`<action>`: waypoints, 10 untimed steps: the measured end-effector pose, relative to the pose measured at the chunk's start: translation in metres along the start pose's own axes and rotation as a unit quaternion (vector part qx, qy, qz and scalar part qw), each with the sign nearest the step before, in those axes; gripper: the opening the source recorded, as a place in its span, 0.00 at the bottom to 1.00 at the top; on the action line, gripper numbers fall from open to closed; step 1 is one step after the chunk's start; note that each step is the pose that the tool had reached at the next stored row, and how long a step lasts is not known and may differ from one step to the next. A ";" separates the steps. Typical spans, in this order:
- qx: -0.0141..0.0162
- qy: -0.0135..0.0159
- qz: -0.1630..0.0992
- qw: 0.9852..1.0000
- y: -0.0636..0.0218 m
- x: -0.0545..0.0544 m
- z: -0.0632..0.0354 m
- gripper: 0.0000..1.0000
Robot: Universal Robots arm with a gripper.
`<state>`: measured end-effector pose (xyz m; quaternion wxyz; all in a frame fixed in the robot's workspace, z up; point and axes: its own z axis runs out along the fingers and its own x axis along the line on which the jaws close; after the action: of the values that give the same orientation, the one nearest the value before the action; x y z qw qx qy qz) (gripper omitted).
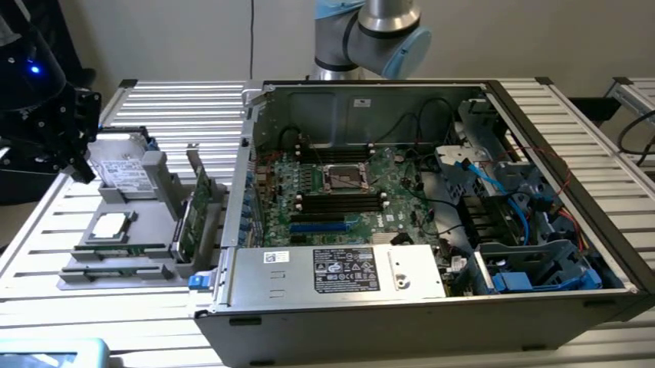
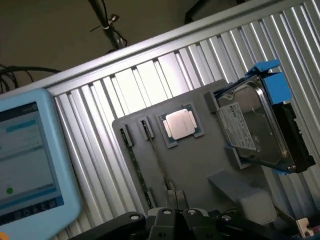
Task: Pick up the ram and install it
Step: 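Pick up the ram and move it above insertion slot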
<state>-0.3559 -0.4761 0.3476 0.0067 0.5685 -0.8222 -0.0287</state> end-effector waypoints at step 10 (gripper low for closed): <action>-0.002 0.005 -0.091 0.996 0.0000 0.000 0.0001 0.11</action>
<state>-0.3559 -0.4761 0.3475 0.0093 0.6409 -0.7671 -0.0280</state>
